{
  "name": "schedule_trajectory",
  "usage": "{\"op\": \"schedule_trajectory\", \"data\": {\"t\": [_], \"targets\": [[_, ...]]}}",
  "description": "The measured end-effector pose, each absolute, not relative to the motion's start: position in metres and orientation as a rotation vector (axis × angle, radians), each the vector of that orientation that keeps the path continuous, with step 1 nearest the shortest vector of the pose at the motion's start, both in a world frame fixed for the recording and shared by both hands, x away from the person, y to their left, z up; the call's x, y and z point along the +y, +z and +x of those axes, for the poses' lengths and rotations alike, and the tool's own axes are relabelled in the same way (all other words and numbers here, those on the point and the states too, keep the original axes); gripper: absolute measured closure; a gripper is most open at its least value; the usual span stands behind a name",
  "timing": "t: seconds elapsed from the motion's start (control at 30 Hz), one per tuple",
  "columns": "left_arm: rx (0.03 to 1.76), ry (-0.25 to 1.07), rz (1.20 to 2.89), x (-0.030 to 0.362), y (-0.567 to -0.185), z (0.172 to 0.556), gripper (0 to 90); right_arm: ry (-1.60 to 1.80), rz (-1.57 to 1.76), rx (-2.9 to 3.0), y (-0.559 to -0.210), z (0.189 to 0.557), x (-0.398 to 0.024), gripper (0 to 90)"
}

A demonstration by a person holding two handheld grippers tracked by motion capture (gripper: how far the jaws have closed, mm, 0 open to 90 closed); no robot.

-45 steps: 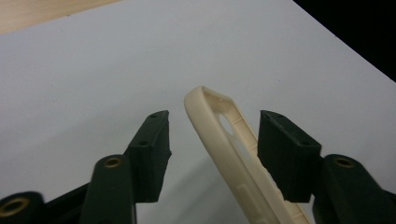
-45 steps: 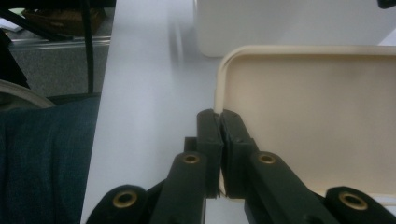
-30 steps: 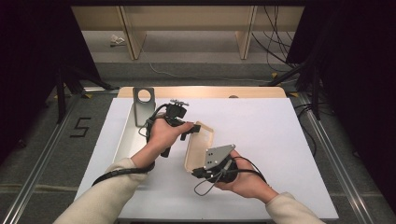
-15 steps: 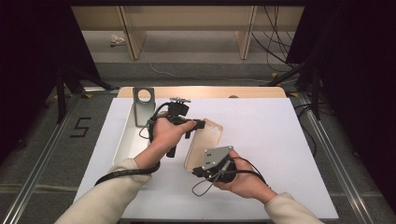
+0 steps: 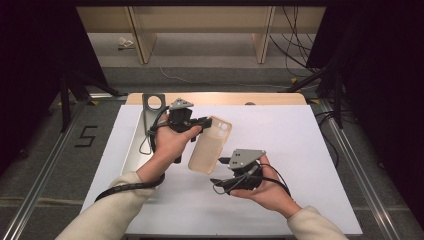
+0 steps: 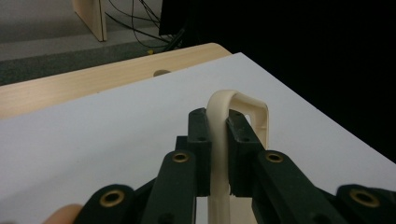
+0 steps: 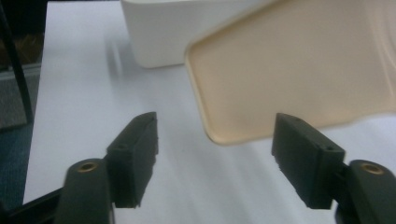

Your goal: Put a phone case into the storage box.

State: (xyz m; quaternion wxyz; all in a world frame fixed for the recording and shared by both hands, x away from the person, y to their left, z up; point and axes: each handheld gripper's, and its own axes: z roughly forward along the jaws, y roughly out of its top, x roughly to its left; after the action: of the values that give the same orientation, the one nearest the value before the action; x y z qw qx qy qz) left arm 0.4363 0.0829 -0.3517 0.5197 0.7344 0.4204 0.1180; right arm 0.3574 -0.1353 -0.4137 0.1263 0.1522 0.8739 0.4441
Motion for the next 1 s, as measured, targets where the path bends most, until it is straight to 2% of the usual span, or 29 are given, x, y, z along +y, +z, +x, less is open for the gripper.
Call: {"op": "schedule_trajectory", "data": {"t": [0.23,1.0], "targets": [[0.969,0.338,1.722,0.096,-0.348,0.433,81.5,1.358,0.592,2.428,-0.411,0.365,-0.153,17.2],[0.959,0.389,1.640,0.126,-0.339,0.429,81.4,1.418,0.789,2.274,-0.408,0.371,-0.188,16.2]]}}
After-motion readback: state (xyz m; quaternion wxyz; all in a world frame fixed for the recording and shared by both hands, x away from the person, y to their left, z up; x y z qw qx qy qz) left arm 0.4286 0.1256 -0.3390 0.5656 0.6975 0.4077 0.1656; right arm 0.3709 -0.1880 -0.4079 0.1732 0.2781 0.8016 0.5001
